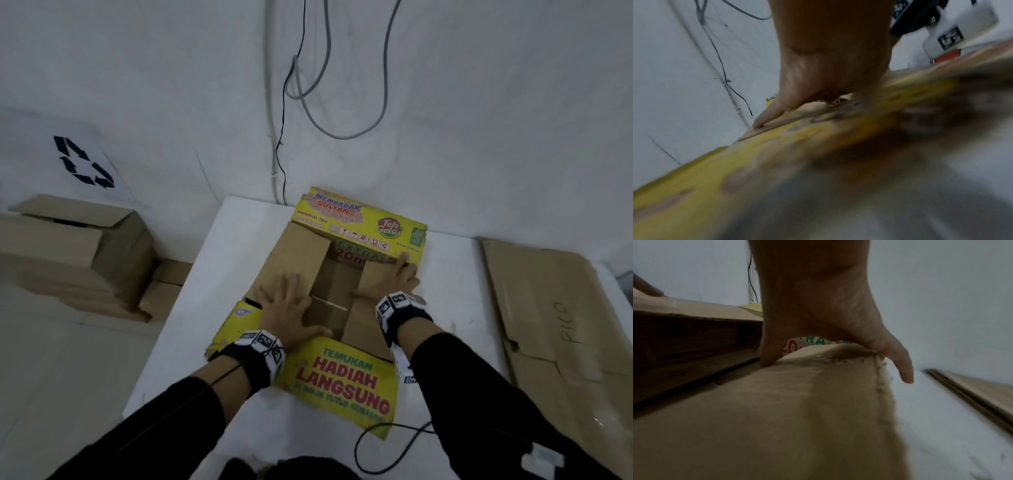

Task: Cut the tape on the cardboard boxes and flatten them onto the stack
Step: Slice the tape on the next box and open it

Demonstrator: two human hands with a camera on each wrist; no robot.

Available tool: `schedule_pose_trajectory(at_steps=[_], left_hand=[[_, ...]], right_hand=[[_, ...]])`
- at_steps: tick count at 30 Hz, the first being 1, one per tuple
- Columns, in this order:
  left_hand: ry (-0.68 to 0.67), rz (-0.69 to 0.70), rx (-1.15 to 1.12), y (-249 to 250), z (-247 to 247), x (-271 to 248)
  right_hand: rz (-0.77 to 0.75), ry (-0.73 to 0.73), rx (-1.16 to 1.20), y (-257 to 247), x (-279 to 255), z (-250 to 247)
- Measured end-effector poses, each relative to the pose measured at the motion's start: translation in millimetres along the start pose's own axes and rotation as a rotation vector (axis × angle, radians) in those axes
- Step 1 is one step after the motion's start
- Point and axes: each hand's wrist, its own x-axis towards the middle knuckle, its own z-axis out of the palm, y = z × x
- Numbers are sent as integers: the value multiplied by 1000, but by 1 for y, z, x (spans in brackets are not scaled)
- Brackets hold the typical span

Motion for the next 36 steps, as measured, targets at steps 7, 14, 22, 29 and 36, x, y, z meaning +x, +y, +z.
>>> schedule_pose_trajectory(at_steps=[7, 14, 22, 29, 36], left_hand=[[743, 23, -86, -39, -44, -4], [703, -99, 190, -105, -43, -8], [-133, -210, -715, -98, 0, -5], [380, -281, -426, -108, 19, -27], [224, -598, -1115, -84, 28, -55]], right_hand=[[-114, 50, 515, 13, -26, -28], [-139, 262, 271, 84, -50, -80], [-573, -164, -327, 106, -112, 10], [-514, -45, -311, 90, -125, 39], [-503, -31, 157, 35, -195, -15]])
